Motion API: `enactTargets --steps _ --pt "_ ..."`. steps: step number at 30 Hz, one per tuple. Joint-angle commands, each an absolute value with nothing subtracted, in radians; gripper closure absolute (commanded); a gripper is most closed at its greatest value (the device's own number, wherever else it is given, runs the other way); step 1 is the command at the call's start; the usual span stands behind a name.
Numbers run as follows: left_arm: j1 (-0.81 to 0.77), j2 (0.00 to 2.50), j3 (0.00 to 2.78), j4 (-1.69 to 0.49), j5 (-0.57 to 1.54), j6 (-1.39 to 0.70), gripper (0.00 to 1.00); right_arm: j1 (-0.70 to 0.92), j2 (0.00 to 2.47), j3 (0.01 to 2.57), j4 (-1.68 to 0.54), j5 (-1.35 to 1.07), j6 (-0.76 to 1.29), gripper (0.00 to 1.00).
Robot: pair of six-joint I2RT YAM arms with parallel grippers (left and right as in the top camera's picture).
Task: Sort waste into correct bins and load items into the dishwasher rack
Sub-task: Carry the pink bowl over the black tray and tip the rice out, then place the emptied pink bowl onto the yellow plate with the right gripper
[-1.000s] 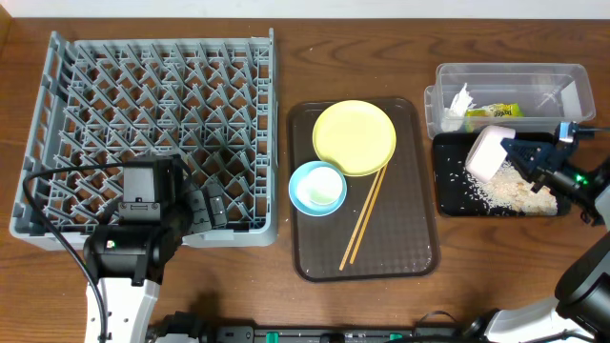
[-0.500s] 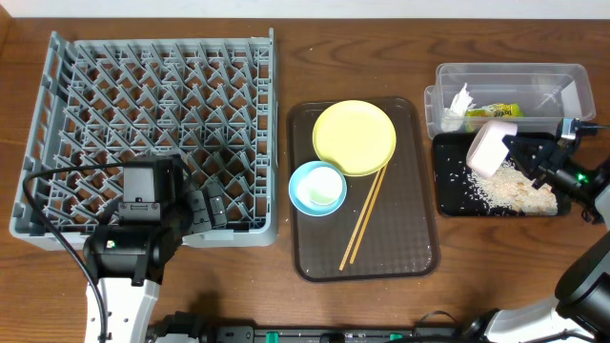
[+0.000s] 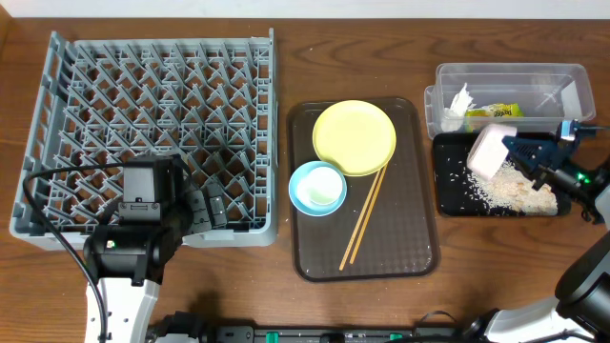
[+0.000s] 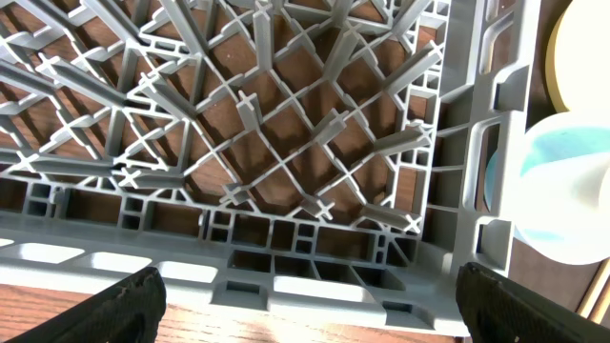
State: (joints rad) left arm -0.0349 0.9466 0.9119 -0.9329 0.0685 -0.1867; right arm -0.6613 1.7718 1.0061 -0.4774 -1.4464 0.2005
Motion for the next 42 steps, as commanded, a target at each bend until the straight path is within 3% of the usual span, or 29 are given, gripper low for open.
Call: enactTargets --steps 1,9,15,22,29,35,42 --pt "-0.037 0.947 0.937 -0.934 0.067 -0.196 0.02 -0.631 1.77 1.02 -0.485 -1.559 0.125 0.99" --pt "-0.037 0.947 0.937 -0.934 0.068 -0.196 0.02 -0.582 1.74 1.02 -0.566 -1.554 0.117 0.99" --pt "-0.037 0.947 0.937 -0.934 0.068 -0.196 0.02 -0.456 1.565 1.02 -0.596 -1.48 0.074 0.99" --pt "-0.037 0.947 0.937 -0.934 0.068 -0.196 0.02 -0.155 1.336 1.021 -0.568 -0.877 0.08 0.99" --pt "-0.037 0.947 0.937 -0.934 0.068 -0.196 0.02 0.22 1.358 1.02 -0.41 -0.338 0.034 0.99" --pt "-0.037 0.947 0.937 -0.934 0.068 -0.196 0.02 0.405 1.48 1.02 -0.245 -0.201 -0.007 0.99" --pt "-0.037 0.947 0.937 -0.934 0.068 -0.196 0.02 0.474 1.66 1.02 -0.158 -0.154 -0.005 0.99"
